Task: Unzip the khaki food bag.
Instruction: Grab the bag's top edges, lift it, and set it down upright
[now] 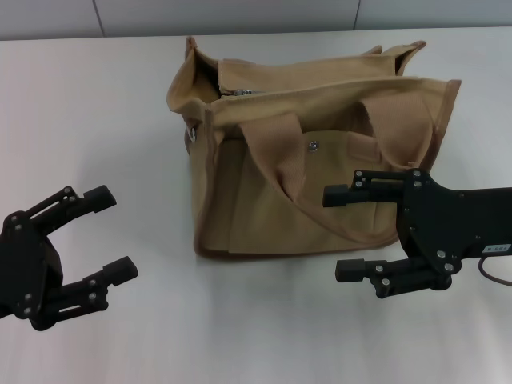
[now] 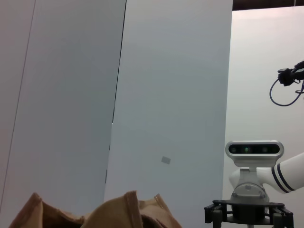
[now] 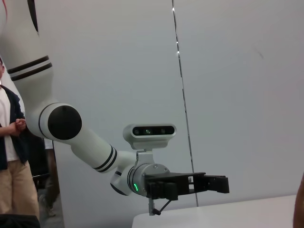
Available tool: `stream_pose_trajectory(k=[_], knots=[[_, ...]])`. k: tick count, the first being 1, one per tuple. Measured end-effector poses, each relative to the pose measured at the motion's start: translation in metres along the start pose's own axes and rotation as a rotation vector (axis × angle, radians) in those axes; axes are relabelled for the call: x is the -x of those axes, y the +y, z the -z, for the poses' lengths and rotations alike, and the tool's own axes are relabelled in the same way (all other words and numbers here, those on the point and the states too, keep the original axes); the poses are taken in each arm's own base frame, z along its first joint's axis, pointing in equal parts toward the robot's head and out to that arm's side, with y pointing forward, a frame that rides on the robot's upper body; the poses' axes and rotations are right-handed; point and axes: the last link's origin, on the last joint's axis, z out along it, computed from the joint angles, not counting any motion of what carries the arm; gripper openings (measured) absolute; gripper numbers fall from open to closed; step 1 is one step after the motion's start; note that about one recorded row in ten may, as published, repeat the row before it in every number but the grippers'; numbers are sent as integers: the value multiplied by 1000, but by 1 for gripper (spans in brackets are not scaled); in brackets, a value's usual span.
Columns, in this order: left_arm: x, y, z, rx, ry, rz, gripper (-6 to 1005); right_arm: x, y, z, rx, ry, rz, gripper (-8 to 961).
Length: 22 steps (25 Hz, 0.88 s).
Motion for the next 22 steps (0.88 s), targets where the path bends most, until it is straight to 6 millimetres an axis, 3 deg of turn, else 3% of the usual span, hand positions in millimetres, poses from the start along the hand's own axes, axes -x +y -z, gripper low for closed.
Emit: stream_pose_trajectory(k=[15,22], knots=[[0,-2,-3,-14,11,-5,839,0,0,1,-15,-11,-2,784],[17,-8,-18,-119,-4,-49,829,-6,-9,10,-161,-39,-10,781]])
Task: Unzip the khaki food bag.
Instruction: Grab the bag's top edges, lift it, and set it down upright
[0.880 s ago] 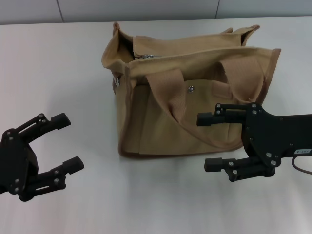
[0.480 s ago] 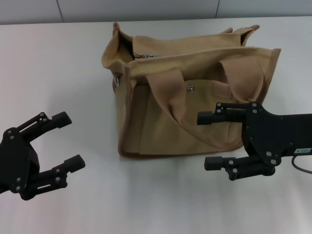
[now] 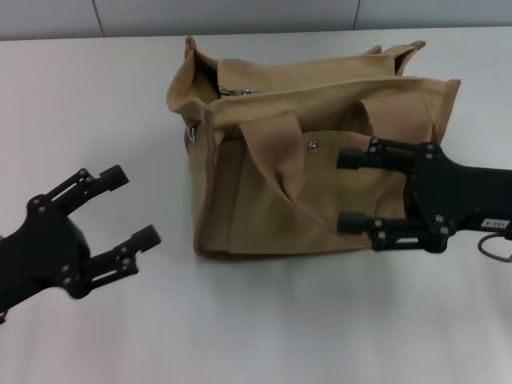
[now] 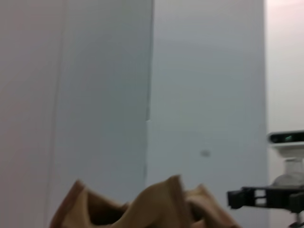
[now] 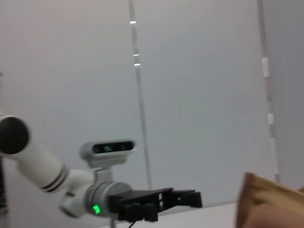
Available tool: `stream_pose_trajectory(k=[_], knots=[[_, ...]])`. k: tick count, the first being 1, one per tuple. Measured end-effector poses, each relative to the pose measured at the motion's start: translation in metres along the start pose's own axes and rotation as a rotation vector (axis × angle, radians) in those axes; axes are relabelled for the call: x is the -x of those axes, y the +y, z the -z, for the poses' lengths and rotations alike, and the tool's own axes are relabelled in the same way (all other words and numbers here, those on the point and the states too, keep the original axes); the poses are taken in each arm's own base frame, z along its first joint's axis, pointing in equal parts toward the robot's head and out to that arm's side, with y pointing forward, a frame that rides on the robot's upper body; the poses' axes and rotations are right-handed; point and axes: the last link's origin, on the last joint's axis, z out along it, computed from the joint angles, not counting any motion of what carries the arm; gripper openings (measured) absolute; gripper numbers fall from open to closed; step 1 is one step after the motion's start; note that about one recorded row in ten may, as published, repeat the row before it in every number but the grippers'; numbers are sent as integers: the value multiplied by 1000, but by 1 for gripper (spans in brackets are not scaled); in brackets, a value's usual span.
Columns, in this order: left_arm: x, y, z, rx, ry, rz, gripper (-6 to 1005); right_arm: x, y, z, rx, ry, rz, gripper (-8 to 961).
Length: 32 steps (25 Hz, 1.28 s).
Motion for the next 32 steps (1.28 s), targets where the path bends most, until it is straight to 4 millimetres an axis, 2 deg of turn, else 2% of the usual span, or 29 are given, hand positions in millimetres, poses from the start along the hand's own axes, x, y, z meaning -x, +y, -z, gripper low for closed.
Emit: stream_pose_trajectory(k=[8,12,16,17,22,28,30,32], knots=[[12,-5,-23,-15,-6,45,816,-8,-3,8,-95,-16,-27,777],[20,-4,-44,-9,-1,57,810,-10,-5,11,-134,-34,-41,775],[27,-6,-56,-23,-21,55,804,-12,-6,11,-152,-35,-49,773],[32,-6,-66,-29,-31,56,803,-13,-7,11,-159,-41,-56,772],[36,-3,-80,-37,-22,36,795,-14,-6,10,-164,-52,-63,770],[38,-2,-81,-46,-18,29,786,-17,-6,9,-173,-56,-77,767],[40,-1,-79,-127,14,24,783,-19,-5,9,-176,-58,-79,766],[41,-2,-77,-148,19,30,690,-20,-5,8,-181,-58,-83,765]])
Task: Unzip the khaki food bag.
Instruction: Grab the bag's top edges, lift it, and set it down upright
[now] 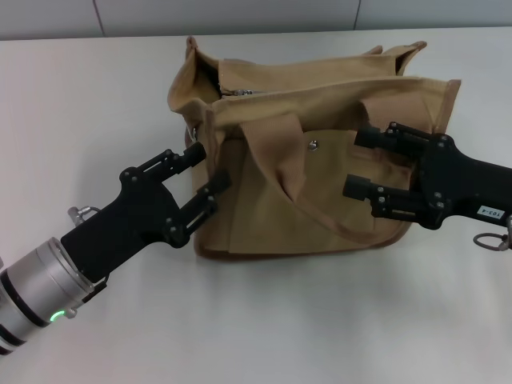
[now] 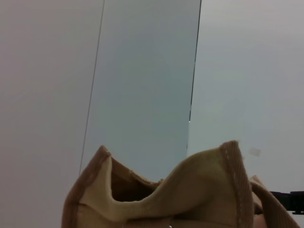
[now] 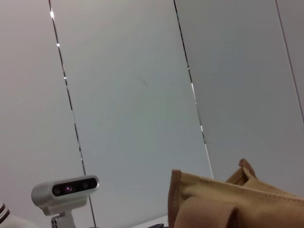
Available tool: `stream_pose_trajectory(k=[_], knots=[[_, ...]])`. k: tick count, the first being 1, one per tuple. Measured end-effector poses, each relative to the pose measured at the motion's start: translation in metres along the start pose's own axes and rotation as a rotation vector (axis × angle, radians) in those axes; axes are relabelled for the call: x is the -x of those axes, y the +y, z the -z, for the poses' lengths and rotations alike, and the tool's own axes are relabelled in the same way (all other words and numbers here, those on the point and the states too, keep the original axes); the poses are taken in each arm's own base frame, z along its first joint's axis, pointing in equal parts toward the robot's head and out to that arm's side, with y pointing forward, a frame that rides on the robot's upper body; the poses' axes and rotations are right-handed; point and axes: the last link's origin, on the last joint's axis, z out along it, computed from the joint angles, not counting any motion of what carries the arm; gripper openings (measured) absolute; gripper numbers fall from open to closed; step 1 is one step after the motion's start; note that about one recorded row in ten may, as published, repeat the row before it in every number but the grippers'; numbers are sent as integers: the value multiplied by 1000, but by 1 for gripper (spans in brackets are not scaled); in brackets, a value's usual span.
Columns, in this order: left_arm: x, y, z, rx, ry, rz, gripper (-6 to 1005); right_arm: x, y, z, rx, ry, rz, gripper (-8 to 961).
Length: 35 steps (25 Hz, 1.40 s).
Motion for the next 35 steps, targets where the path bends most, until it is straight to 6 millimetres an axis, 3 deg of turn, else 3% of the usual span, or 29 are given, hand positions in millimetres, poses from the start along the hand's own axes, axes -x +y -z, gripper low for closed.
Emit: stream_pose_trajectory(k=[9,19,24,29,35], knots=[[1,0,0,-6,-6,1,283,-1,0,-1,1,-2,-5,760],[-1,-2,2,-15,3,-5,64,2,-1,-3,5,-6,1,755],[-12,-20,17,-95,43,-61,54,3,-3,-3,-5,-17,0,752],[-44,-50,34,-186,143,-133,53,4,-5,-7,-25,-57,-14,750],[-78,-60,24,-124,277,-207,55,5,-7,-11,-92,-156,-1,747]])
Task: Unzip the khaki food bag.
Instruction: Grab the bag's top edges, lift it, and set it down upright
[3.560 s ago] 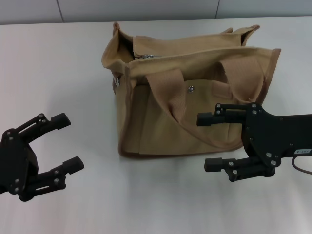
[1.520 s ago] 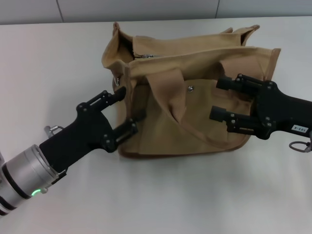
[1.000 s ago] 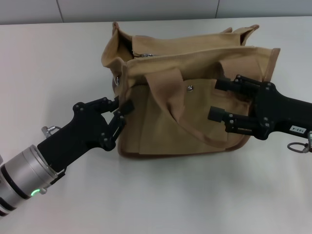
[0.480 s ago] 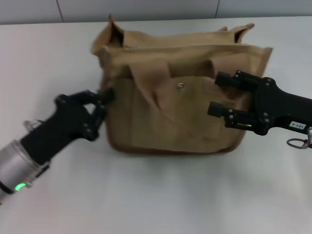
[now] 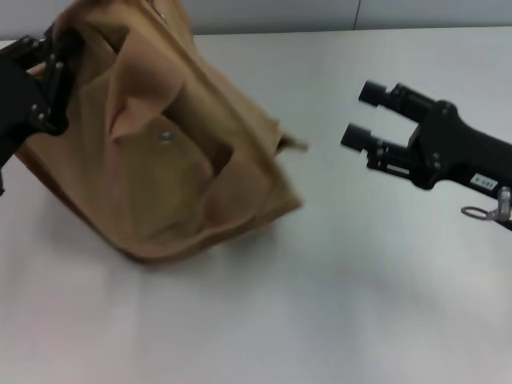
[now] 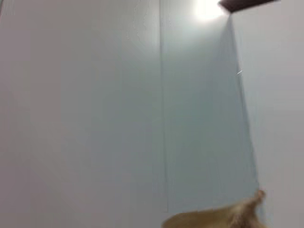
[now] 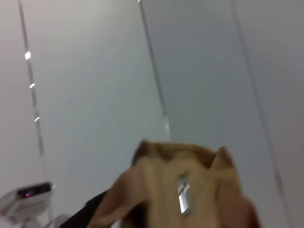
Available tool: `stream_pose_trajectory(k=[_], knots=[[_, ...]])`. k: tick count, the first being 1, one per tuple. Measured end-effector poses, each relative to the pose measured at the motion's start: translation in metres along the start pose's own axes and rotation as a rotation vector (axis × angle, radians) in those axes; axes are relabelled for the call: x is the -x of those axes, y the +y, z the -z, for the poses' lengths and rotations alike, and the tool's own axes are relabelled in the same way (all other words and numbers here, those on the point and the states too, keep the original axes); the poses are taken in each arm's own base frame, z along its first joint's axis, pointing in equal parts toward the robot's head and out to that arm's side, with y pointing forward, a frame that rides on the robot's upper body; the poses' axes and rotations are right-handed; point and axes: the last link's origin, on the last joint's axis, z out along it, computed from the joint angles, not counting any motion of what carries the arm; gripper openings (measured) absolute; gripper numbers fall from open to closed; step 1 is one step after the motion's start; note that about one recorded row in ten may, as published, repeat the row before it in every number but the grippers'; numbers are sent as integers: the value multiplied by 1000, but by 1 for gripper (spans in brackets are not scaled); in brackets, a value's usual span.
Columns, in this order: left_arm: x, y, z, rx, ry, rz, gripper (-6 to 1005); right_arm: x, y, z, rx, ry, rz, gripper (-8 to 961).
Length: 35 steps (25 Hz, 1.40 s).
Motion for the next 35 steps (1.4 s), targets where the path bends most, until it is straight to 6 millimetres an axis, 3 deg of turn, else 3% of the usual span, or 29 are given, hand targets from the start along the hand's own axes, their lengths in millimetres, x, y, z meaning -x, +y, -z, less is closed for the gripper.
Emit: stream_pose_trajectory(k=[3,10,21,26,35], knots=[[4,9,-5,45,-3,-3,56,0,-1,1,-37,-46,9,745],[44,62,-22,192,-116,-1,58,-6,2,6,-146,-137,142,742],[63,81,-22,171,-189,12,61,-50,16,-5,-260,9,505,736],[64,82,-28,182,-194,15,62,-70,24,-22,-260,93,583,734],[66,84,-35,203,-202,17,65,-71,22,-41,-306,90,555,729]])
